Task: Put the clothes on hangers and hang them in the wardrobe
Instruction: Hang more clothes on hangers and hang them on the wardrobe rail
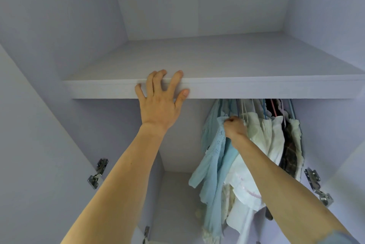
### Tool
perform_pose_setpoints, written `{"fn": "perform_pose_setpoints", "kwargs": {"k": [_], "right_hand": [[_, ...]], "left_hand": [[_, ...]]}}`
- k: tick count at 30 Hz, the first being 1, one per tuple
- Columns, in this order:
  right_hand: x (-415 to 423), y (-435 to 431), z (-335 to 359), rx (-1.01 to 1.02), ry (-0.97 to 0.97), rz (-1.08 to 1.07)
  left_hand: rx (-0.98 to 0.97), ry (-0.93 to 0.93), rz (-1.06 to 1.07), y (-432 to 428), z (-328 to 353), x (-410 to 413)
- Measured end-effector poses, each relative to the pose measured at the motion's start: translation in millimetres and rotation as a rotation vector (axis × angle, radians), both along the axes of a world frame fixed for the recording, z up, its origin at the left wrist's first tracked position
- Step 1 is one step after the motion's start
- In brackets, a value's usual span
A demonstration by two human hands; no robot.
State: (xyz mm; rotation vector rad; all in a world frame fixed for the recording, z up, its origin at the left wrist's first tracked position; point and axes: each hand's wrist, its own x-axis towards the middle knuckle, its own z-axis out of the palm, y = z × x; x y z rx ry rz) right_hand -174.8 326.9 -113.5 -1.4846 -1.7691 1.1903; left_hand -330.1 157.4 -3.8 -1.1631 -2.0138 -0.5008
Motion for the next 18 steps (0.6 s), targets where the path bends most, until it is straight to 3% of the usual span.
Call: {"fn": "perform_pose_setpoints", "kwargs": {"k": [6, 10, 14, 18], "right_hand": [[24, 13, 3, 0.134, -0.158, -0.128], [26, -3, -4, 0.216, -0.226, 0.034], [27, -3, -7, 0.181, -0.194, 0.067], [43, -20, -14, 0.17, -0.041, 0.051]], "left_hand": [[-0.033, -0.018, 0.018, -1, 0, 1], [-0.047, -0.027, 0.037, 0, 0, 0], [-0.061, -0.065, 0.047, 0, 1, 6], [-0.073, -0.188, 0.017, -4, 5, 16]]}}
